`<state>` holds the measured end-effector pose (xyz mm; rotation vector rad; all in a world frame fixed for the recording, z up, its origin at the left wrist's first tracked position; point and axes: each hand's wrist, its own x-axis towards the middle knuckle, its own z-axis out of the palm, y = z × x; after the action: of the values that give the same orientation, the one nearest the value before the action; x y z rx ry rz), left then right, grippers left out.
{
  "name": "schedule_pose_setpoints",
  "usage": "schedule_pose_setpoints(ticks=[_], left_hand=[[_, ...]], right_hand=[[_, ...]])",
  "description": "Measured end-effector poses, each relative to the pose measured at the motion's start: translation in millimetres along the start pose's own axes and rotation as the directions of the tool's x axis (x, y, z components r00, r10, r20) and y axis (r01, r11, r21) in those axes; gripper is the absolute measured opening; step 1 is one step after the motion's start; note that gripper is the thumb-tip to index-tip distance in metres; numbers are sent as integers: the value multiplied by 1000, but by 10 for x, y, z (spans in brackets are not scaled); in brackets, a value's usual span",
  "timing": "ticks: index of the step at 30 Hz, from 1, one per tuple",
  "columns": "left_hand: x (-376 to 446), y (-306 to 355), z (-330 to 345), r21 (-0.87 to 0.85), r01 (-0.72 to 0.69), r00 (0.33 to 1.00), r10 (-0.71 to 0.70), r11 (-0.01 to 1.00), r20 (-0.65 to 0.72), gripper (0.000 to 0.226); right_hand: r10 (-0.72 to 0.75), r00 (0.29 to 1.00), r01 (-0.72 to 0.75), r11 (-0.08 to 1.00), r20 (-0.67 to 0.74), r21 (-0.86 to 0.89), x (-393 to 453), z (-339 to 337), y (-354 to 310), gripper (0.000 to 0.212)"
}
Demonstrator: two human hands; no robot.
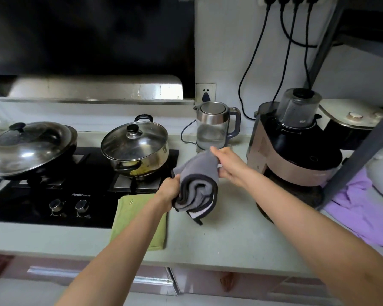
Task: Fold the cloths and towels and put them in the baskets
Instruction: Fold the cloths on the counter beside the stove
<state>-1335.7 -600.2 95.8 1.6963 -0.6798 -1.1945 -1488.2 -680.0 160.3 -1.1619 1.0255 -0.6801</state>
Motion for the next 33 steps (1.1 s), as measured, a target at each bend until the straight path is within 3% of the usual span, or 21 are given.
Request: schedule_pose_setpoints(ticks=[2,3,5,7,9,12,15,18,22,26,29,31,33], left_hand=[[-1,35,-53,-168,77,996,-69,983,53,30],[-5,56,-76,-252,115,992,-96,961,87,32],[1,77,-116,-322,170,983,-137,932,123,36],[16,93,-125,-314,169,982,-134,934,132,37],[-1,97,-111,-279,149,984,-114,949,137,38],[-36,116,-80,-231,159,977,-120,960,174,40],[-37,123,-80,-253,180,975,-137,951,177,39],[-17,70,-167,-251,166,981,-134,954,139,35],[125,21,-421,-250,100,993,-114,963,-39,38],[135,152,-565,-224,-44,985,5,974,-172,35],[-18,198,-572,-100,-230,932,189,968,-309,32],[-165,169,-603,-47,-349,887,314,936,-338,29],[-270,128,-656,-39,-405,869,371,913,-327,27]], right_hand=[[32,990,-57,982,138,182,-94,-49,-41,23],[21,980,-50,989,200,141,-126,-91,-46,27],[-19,962,64,985,274,-157,-189,-152,-50,40],[-78,953,199,892,293,-407,-206,-175,-38,53],[-140,939,290,813,314,-505,-176,-178,-19,62],[-240,902,429,595,359,-680,-94,-205,35,69],[-345,856,512,472,384,-717,-91,-161,55,56],[-452,815,558,443,362,-702,-142,-81,65,50],[-442,767,626,362,464,-690,-166,-43,75,53],[-455,764,642,453,459,-619,-163,44,16,56],[-417,801,599,571,430,-562,-148,138,47,59],[-293,856,475,771,427,-424,-168,168,111,54],[-179,919,226,969,352,-98,-204,255,180,32]])
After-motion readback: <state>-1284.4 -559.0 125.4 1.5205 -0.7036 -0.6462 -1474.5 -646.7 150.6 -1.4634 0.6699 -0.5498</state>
